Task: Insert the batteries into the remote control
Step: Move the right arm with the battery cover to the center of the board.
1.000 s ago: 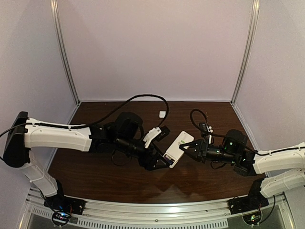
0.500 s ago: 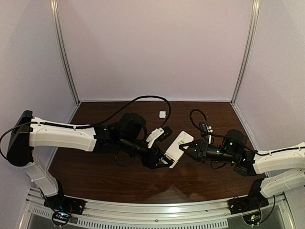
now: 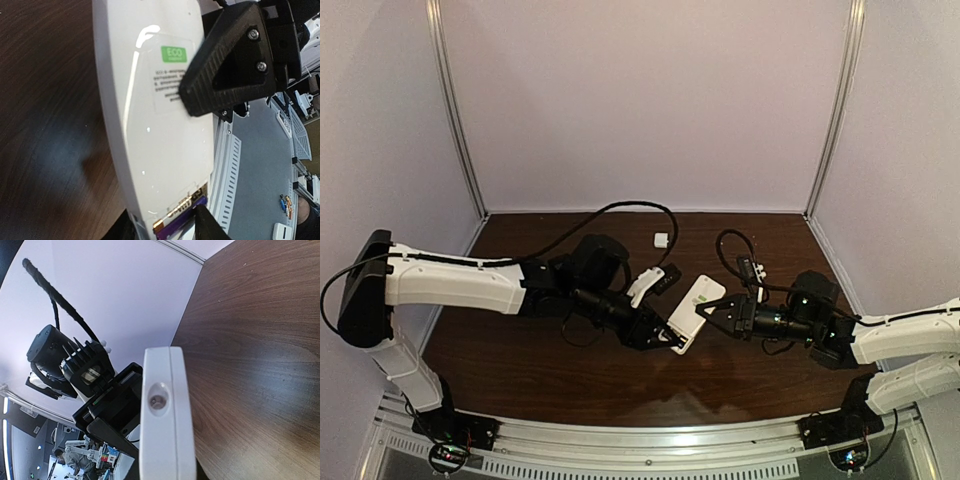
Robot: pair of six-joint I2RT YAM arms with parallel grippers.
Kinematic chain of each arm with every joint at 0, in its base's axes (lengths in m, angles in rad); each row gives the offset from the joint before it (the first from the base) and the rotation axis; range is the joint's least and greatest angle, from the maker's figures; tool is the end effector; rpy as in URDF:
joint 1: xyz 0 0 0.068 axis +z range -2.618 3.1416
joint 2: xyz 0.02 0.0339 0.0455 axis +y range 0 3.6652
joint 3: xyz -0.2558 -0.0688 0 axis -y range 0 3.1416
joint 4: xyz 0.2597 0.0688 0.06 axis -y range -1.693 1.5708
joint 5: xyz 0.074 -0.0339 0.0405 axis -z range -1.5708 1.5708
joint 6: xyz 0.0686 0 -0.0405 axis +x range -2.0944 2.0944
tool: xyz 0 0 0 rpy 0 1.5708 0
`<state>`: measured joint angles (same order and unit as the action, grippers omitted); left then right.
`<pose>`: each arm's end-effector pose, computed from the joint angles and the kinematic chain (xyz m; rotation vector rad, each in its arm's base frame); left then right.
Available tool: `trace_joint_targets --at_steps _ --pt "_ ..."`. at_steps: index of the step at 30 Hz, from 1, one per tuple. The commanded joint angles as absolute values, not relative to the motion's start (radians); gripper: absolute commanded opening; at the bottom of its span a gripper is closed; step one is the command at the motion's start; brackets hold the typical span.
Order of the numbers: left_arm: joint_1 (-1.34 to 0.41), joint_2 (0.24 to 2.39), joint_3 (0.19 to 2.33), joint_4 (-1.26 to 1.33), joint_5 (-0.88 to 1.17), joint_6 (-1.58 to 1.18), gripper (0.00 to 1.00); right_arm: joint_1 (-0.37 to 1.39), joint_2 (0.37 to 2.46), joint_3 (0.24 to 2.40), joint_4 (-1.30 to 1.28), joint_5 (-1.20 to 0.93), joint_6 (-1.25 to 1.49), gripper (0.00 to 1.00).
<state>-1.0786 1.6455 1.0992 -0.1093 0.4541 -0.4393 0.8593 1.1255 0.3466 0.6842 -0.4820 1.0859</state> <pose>0.1624 -0.3665 0.2022 1.0467 2.2648 -1.2557 0.1529 0.2260 0.1919 -0.2164 2.0222 1.7664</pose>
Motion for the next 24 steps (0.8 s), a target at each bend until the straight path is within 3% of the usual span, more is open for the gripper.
trace_joint_targets --at_steps 1,4,7,12,24 --pt "-1.081 1.686 1.131 -0.115 0.397 -0.398 0.33 0.873 1.106 0.383 0.758 -0.497 1.143 0.00" --pt "-1.081 1.684 1.126 -0.114 0.408 -0.391 0.34 0.873 1.104 0.381 0.755 -0.497 1.138 0.00" --pt "-1.058 1.659 1.097 -0.063 0.482 -0.413 0.44 0.873 1.097 0.375 0.748 -0.499 1.130 0.00" --pt "-1.002 1.617 1.046 0.031 0.569 -0.459 0.48 0.873 1.074 0.371 0.720 -0.503 1.121 0.00" --pt "-0.983 1.633 1.032 0.063 0.585 -0.500 0.36 0.873 1.072 0.374 0.727 -0.508 1.122 0.00"
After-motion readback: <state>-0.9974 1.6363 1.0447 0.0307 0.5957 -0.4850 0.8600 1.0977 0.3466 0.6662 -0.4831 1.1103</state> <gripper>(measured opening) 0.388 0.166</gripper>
